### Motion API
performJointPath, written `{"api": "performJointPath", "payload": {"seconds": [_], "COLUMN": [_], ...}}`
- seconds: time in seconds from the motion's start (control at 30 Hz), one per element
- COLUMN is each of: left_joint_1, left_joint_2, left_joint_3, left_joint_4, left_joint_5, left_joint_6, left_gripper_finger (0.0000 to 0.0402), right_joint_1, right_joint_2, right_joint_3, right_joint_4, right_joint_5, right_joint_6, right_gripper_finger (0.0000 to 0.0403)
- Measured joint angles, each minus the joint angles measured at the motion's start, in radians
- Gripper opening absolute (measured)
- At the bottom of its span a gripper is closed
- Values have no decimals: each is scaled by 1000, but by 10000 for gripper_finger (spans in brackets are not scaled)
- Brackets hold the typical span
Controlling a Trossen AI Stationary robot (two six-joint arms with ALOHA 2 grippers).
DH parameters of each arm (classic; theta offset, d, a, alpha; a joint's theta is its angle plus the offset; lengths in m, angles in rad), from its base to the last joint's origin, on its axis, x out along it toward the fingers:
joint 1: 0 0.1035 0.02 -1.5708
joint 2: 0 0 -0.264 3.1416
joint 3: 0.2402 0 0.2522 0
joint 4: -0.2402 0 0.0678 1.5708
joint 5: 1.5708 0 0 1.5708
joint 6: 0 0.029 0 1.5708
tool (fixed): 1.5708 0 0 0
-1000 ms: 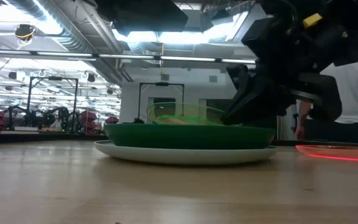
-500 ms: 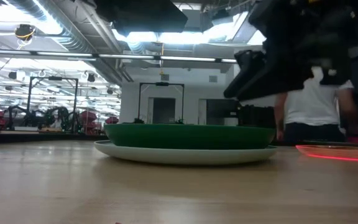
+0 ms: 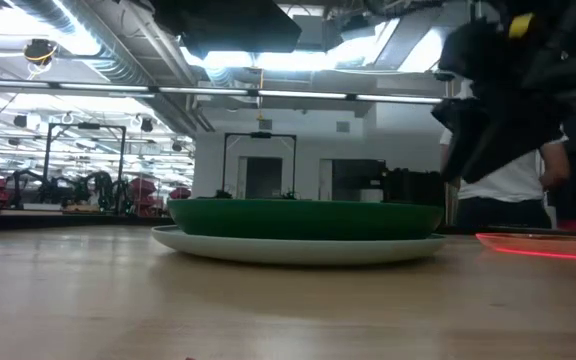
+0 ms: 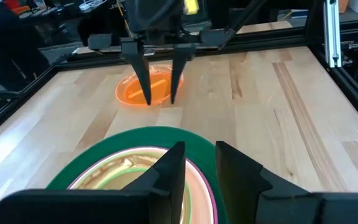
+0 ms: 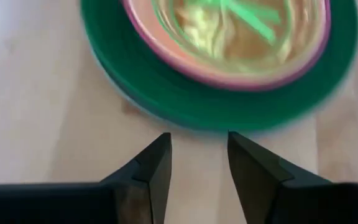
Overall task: Stack plastic plates
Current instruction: Stack the orange plate on top of the light green plate
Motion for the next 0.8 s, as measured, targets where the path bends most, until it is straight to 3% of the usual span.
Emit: {"api": "performJointPath", "payload": {"seconds": [0.17, 0.4, 0.8], "left_joint_1": [0, 10, 13], "left_joint_2": [0, 0, 0], "left_joint_3": [0, 0, 0], "left_joint_4": [-3, -4, -7], "left_joint_5": [0, -1, 0], "left_joint_6": [0, 0, 0], "left_gripper_finger": [82, 82, 82], "right_joint_1": [-1, -1, -1], "right_joint_2": [-1, -1, 5], "right_joint_3": [0, 0, -3], "right_joint_4": [-111, -165, -37], "right_joint_5": [69, 51, 101], "right_joint_6": [112, 190, 139], "right_gripper_finger": [150, 150, 150]}}
